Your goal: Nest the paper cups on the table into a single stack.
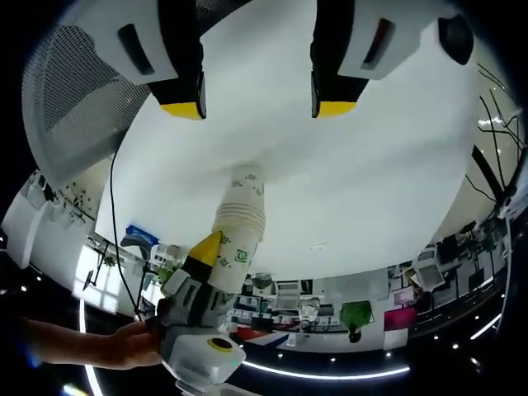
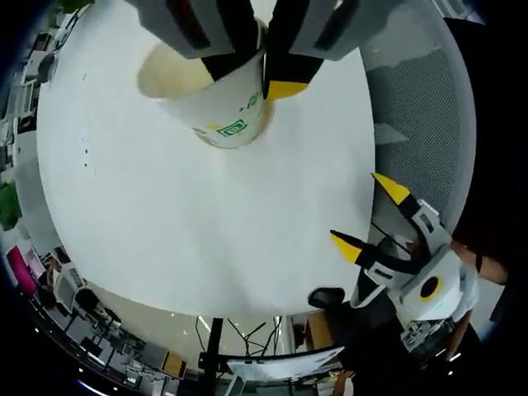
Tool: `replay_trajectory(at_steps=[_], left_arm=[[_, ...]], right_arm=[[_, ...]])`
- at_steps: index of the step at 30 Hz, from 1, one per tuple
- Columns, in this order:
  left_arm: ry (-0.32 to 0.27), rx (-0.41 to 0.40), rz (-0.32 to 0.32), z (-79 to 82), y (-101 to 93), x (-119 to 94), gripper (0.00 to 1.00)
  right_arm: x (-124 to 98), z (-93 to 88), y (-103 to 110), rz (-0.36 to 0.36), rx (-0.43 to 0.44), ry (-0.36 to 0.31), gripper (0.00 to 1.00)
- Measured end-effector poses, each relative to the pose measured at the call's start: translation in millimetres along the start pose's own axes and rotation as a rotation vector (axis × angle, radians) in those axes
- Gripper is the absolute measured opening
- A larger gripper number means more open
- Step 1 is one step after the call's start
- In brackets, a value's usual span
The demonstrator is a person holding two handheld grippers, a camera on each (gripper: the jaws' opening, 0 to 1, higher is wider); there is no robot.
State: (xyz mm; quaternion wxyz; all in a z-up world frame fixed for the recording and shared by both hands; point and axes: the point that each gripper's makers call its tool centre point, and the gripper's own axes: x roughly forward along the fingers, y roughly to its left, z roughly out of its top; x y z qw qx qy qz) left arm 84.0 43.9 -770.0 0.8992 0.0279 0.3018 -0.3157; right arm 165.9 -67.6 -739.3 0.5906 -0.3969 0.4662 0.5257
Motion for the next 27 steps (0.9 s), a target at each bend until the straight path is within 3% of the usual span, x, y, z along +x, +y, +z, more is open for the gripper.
replay_trajectory(at_steps=[16, 27], left_arm=[[-0.002, -0.002, 0.000, 2.3, -1.8, -2.4, 0.50], [0.001, 0.001, -0.001, -0.1, 0.0, -0.5, 0.50]], right_arm=[[7.5, 4.7, -3.1, -0.005, -0.016, -0.009, 0.00], [4.0, 5.3, -4.5, -0.014, 0.006, -0.060, 0.05]])
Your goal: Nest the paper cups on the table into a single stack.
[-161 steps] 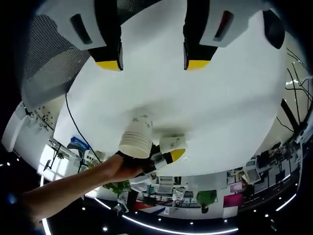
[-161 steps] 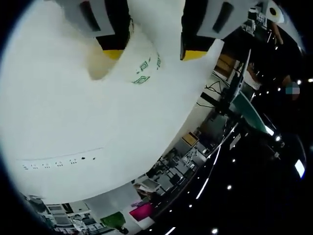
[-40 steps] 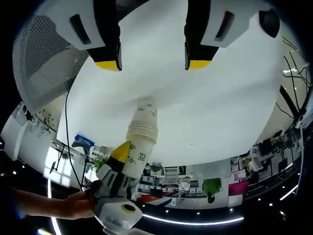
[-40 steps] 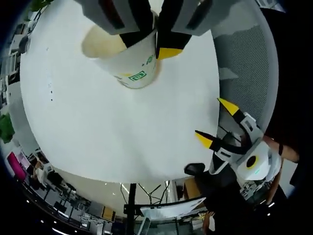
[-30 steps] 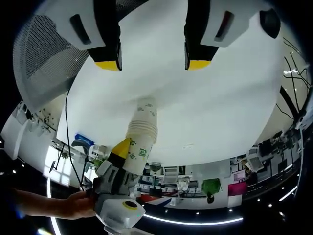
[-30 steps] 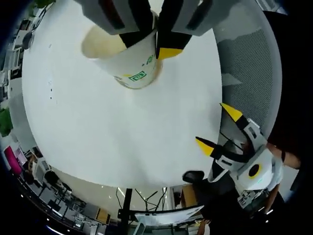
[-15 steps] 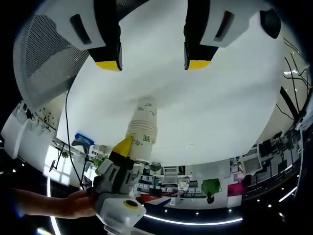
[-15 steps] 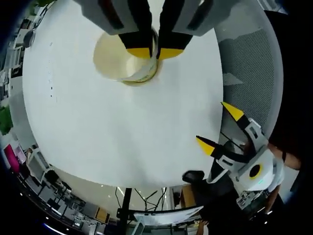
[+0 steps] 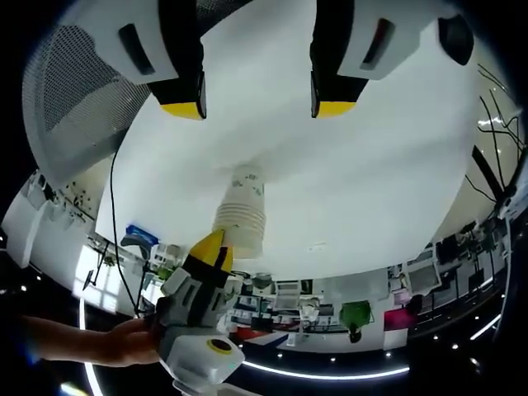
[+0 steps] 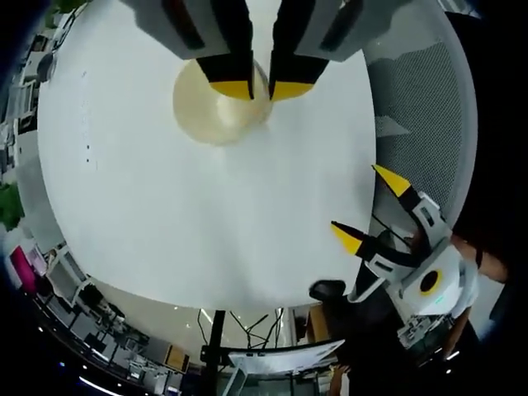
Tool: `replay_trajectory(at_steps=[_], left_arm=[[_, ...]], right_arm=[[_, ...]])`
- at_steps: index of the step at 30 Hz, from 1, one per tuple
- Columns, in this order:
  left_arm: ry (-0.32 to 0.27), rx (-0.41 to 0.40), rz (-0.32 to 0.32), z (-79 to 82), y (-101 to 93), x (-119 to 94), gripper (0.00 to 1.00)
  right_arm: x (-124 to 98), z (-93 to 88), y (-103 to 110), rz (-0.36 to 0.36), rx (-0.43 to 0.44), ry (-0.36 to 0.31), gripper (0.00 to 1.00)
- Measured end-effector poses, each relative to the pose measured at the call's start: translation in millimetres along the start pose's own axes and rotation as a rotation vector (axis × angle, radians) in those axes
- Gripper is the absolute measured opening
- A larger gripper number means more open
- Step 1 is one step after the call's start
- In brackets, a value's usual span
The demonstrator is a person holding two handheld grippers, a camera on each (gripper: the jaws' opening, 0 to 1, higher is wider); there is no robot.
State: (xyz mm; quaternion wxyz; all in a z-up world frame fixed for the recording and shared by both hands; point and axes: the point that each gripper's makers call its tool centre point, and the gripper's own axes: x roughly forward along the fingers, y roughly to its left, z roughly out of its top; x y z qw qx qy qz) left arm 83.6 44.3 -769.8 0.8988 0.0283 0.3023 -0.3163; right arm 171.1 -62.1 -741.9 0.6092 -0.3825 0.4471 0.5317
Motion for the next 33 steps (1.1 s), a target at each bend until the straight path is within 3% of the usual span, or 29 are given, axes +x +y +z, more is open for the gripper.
replay_trajectory(at_steps=[10, 16, 19, 21, 27, 33], left_arm=[[0.020, 0.020, -0.017, -1.8, -6.1, 2, 0.50], [0.037, 0.039, -0.032, -2.1, -9.8, 5, 0.50], [0.044, 0.052, -0.043, -0.3, -10.2, 10, 0.50], [0.045, 0.065, -0.049, 2.7, -10.2, 12, 0.51], [0.046, 0.124, -0.068, 26.1, -6.4, 34, 0.53], [0.054, 0.204, -0.100, 50.0, -3.2, 67, 0.54]], right_arm=[[-9, -1.3, 4, -0.032, 0.123, -0.147, 0.12], [-21, -2.1, -5, -0.066, 0.210, -0.287, 0.19], [-26, -9.6, -11, -0.125, 0.234, -0.358, 0.27], [-26, -18.3, -18, -0.139, 0.240, -0.363, 0.31], [-14, -35.9, -12, -0.156, 0.213, -0.368, 0.50], [-1, -43.0, -14, -0.172, 0.170, -0.327, 0.56]])
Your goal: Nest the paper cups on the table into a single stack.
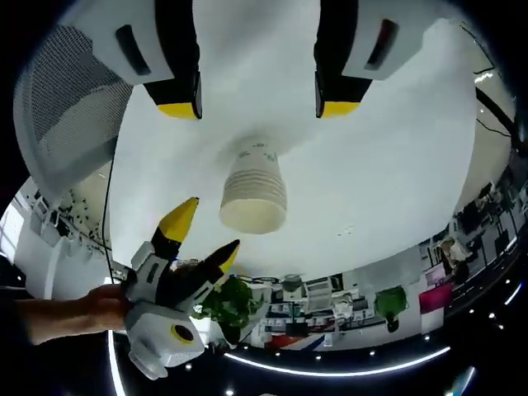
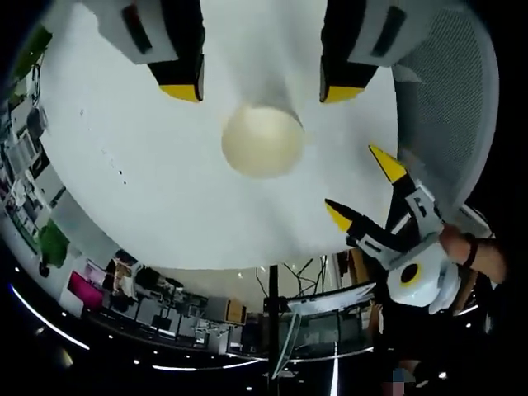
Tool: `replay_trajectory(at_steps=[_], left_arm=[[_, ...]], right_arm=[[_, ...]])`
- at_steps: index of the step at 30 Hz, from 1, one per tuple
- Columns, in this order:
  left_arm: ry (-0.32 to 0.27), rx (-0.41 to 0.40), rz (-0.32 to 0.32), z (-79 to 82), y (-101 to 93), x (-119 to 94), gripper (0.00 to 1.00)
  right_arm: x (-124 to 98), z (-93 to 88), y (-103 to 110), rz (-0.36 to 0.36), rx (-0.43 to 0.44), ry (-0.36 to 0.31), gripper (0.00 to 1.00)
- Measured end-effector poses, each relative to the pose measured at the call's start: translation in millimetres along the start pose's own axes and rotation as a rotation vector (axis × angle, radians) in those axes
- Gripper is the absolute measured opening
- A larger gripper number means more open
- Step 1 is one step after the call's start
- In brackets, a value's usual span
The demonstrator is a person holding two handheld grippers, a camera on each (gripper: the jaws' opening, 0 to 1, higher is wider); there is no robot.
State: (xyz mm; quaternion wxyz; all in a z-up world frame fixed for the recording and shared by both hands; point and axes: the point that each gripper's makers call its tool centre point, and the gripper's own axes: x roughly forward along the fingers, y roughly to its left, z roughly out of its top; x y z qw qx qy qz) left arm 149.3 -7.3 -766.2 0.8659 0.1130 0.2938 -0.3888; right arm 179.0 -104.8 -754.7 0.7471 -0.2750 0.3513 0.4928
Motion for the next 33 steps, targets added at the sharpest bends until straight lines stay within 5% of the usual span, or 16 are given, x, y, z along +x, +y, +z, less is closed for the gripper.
replay_trajectory(at_steps=[14, 19, 33], left_arm=[[0.046, 0.168, -0.088, 28.8, -1.4, 47, 0.52], [0.061, 0.225, -0.108, 34.0, -5.1, 61, 0.42], [0.095, 0.256, -0.102, 37.3, 6.6, 65, 0.38]], right_arm=[[30, 4.9, -4, -0.001, -0.099, 0.028, 0.54], [33, 9.0, 1, 0.017, -0.100, 0.013, 0.43], [41, 18.5, -14, 0.026, -0.092, 0.003, 0.41]])
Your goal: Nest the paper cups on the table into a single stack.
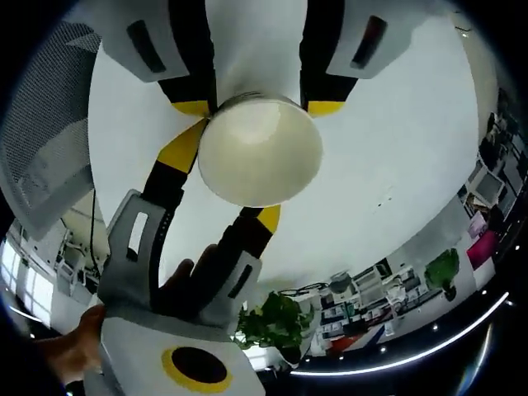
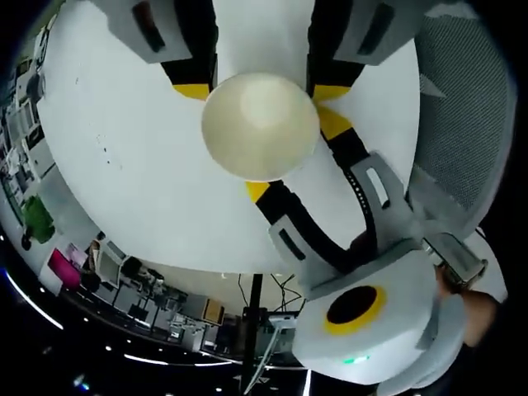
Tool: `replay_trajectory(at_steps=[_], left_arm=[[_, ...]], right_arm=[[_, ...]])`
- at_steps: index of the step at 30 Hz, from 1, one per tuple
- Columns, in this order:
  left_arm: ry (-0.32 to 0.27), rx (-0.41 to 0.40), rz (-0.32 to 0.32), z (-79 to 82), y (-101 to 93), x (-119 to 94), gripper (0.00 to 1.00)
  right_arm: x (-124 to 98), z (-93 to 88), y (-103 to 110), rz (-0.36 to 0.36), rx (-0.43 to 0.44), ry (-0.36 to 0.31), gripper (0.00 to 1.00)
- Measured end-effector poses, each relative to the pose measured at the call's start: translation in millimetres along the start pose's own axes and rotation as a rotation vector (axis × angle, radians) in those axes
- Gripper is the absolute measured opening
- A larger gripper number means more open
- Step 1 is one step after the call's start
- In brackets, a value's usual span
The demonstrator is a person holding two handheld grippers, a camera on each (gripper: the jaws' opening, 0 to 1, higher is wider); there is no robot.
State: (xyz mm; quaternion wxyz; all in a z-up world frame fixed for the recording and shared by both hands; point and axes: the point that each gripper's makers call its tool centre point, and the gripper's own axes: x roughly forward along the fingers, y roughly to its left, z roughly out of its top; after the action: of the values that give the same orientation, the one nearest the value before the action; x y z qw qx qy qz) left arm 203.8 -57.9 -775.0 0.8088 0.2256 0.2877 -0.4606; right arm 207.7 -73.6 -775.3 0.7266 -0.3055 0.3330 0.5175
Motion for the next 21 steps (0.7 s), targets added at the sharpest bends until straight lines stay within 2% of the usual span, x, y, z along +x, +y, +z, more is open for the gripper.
replay_trajectory(at_steps=[5, 9, 13, 17, 19, 21], left_arm=[[0.008, 0.010, 0.015, 0.6, 22.3, -1, 0.39], [0.030, 0.002, 0.009, -7.5, 33.6, 1, 0.39], [0.052, 0.002, 0.010, -14.3, 35.1, 5, 0.39], [0.041, -0.009, 0.006, -16.5, 35.3, 4, 0.39], [0.036, -0.032, 0.018, -17.4, 35.3, 4, 0.38], [0.032, -0.069, 0.039, -20.3, 38.3, 1, 0.40]], right_arm=[[6, 10.5, -12, -0.010, 0.011, -0.012, 0.41], [15, 16.2, -13, 0.004, 0.022, -0.011, 0.41], [20, 17.2, -12, 0.012, 0.028, -0.004, 0.41], [16, 15.6, -9, 0.014, 0.026, -0.003, 0.41], [17, 9.0, -9, 0.013, 0.030, 0.028, 0.41], [18, 4.2, -12, -0.034, 0.070, 0.042, 0.44]])
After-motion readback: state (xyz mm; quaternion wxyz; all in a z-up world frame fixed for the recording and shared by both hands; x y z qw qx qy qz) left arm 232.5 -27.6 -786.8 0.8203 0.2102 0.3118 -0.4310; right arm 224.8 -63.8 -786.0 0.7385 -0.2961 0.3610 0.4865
